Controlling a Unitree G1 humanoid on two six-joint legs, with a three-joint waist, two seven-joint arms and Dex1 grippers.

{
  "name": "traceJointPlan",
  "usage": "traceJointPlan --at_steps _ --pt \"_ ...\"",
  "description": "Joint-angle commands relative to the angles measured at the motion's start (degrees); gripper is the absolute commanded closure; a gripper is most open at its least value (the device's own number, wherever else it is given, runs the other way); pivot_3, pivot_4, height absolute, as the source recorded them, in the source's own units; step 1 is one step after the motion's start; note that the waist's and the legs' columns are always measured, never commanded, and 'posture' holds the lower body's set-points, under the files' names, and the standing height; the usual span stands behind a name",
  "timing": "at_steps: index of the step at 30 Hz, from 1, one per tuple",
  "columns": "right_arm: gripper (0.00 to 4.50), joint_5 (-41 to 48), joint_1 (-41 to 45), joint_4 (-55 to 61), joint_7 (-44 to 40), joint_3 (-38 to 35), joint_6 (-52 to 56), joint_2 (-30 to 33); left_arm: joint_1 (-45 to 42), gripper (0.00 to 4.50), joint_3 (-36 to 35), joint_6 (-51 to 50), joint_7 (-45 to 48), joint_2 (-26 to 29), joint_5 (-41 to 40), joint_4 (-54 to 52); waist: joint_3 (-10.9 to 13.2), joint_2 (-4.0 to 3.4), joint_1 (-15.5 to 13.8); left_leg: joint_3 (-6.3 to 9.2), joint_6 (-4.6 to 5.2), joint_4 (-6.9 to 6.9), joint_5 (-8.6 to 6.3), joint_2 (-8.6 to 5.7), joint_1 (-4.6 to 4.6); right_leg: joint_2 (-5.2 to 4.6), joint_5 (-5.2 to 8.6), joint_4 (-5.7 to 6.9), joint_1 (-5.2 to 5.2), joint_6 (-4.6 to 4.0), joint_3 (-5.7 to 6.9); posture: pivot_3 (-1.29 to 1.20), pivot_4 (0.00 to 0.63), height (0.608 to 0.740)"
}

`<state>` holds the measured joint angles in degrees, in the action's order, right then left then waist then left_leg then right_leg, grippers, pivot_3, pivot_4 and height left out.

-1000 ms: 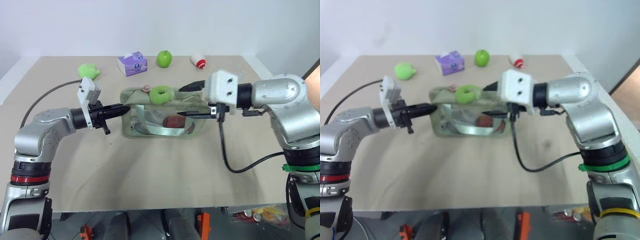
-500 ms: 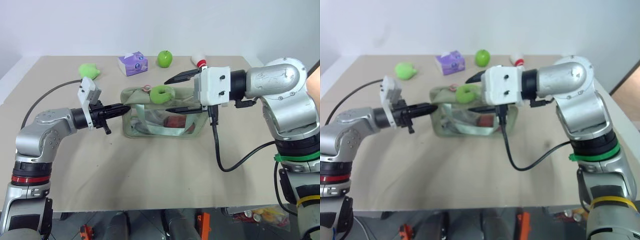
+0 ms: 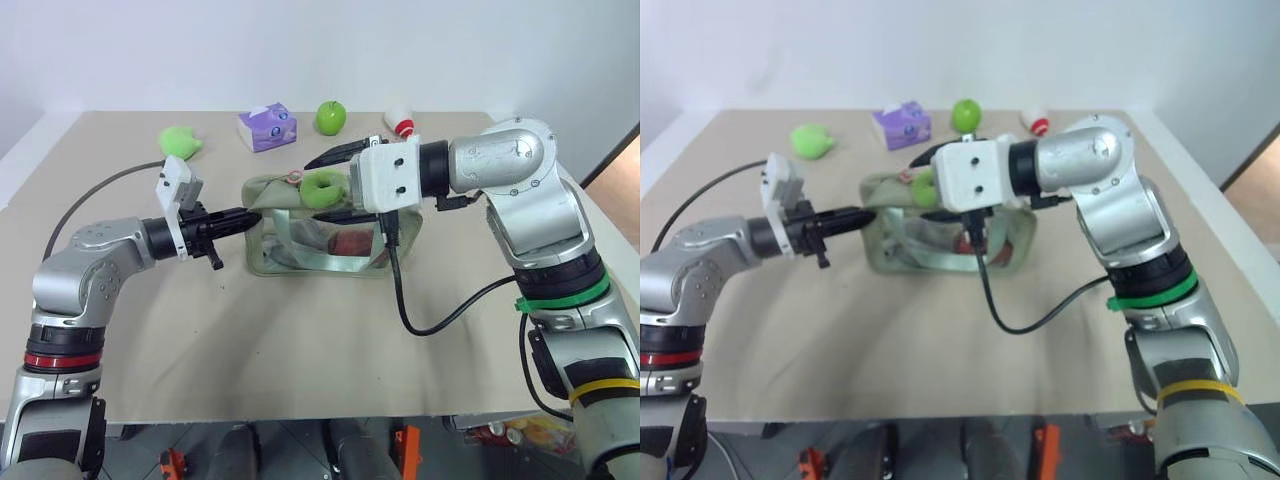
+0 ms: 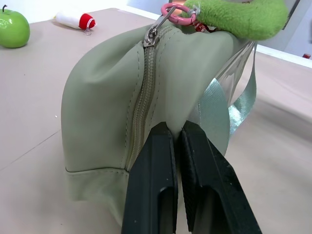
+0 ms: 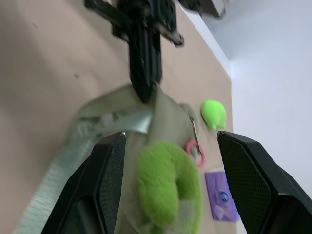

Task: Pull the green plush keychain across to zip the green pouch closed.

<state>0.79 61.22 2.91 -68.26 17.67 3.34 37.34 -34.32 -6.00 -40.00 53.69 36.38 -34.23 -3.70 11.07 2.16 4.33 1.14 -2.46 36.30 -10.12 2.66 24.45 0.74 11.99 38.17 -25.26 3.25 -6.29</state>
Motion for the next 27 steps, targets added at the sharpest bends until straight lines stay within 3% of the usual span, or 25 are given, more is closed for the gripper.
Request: traceJointPlan --at_steps 1,14,17,23,27 --pt "1.43 -1.09 1.61 -1.51 0.61 -0.52 -1.89 -0.7 0.15 4.5 -0.94 0.19 -0.66 -0.18 -0.99 -2.33 0.0 0.0 0.0 0.0 0.0 0.0 0.0 0.0 0.0 0.0 0.0 0.0 0.0 0.0 0.0 0.0 0.15 0.74" --pt "1.43 -2.64 1.86 -6.69 0.45 -0.98 -4.38 -2.29 0.53 4.5 -1.36 -0.08 -1.47 0.14 -1.31 -2.83 0.0 0.0 0.0 0.01 0.0 0.0 0.0 0.0 0.0 0.01 -0.01 0.0 0.0 0.0 0.0 0.0 0.15 0.74" --pt "2.24 -2.38 2.2 -7.65 0.28 -1.28 -4.23 -2.62 0.69 4.5 -1.4 -0.11 -1.65 0.19 -1.37 -2.89 0.0 0.0 0.0 0.01 0.0 0.0 0.0 0.0 0.0 0.01 -0.01 0.0 0.0 0.0 0.0 0.0 0.15 0.74" --pt "4.35 -0.97 2.53 -8.6 -0.51 -1.92 -3.61 -2.88 1.01 4.5 -1.43 -0.11 -2.04 0.22 -1.58 -2.86 0.0 0.0 0.0 0.01 0.0 0.0 0.0 0.0 0.0 0.01 -0.01 0.0 0.0 0.0 0.0 0.0 0.15 0.74" --pt "4.46 0.77 2.98 -9.15 -0.86 -2.67 -2.33 -3.16 0.96 4.5 -1.49 -0.05 -2.15 0.09 -1.59 -2.33 0.0 0.0 0.0 0.01 0.0 0.0 0.0 0.0 -0.01 0.01 -0.01 0.0 0.0 0.0 0.0 0.0 0.15 0.74"
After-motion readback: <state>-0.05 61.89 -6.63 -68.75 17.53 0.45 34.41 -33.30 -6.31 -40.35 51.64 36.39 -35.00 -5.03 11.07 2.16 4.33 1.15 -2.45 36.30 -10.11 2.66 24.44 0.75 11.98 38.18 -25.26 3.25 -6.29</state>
